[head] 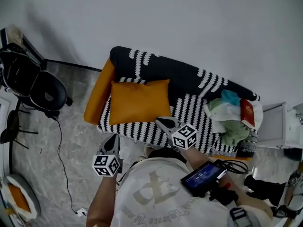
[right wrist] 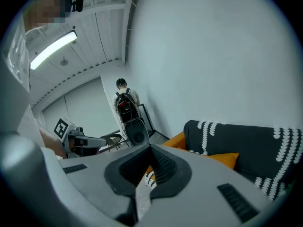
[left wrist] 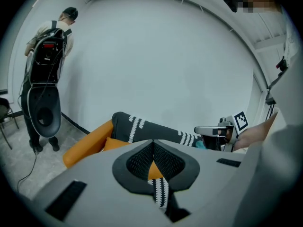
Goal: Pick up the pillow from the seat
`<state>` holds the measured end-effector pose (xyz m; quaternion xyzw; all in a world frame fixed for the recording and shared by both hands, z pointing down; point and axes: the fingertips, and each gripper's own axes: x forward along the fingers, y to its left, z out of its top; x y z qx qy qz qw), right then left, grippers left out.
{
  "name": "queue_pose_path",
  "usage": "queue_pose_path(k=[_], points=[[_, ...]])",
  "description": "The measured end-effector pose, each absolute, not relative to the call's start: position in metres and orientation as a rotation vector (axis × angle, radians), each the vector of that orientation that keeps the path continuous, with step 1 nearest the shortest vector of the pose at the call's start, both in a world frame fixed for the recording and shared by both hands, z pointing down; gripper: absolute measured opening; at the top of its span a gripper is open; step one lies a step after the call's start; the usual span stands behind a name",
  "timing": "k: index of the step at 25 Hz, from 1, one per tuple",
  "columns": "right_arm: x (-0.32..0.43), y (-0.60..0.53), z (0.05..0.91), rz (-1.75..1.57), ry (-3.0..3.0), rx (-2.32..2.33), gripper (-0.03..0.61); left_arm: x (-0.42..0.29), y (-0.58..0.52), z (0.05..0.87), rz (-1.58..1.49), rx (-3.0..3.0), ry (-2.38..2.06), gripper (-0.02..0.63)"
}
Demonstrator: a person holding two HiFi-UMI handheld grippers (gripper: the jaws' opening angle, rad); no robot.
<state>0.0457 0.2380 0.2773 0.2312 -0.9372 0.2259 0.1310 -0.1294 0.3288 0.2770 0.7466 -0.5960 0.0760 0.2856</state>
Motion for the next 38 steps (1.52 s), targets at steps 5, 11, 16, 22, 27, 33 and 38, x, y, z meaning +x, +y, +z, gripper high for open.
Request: queue_pose_path(k=[5,11,16,22,27,33,38], points=[[0.052,0.217,0.297,0.704,-2.682,0.711,0.013,-0.132,0.301,0.284,0.230,2.010,-1.568,0.009],[0.042,0.171,0.309,0.750,-2.666,0.698,0.013,-0.143,0.255,0.291,0.283,1.995,-1.577,0.009],[0.037,0.139,0.314,0.755,-2.671,0.674,0.014,-0.148,0.233,0.296,0.330,1.965,-1.597,0.008],[0.042,0.119,0.322,0.760,-2.665,0.668,0.013,-0.151,0.212,0.298,0.351,1.951,-1.619,0.009],[0.053,0.111,0.334,0.797,-2.638,0.702,0.014,-0.146,0.197,0.304,0.384,1.965,-1.593,0.009],[0.064,0.108,0.353,0.850,-2.583,0.771,0.014,-0.138,0.190,0.325,0.420,1.965,-1.514,0.009],[0.072,0.106,0.368,0.880,-2.524,0.830,0.014,-0.141,0.181,0.345,0.445,1.974,-1.461,0.009]])
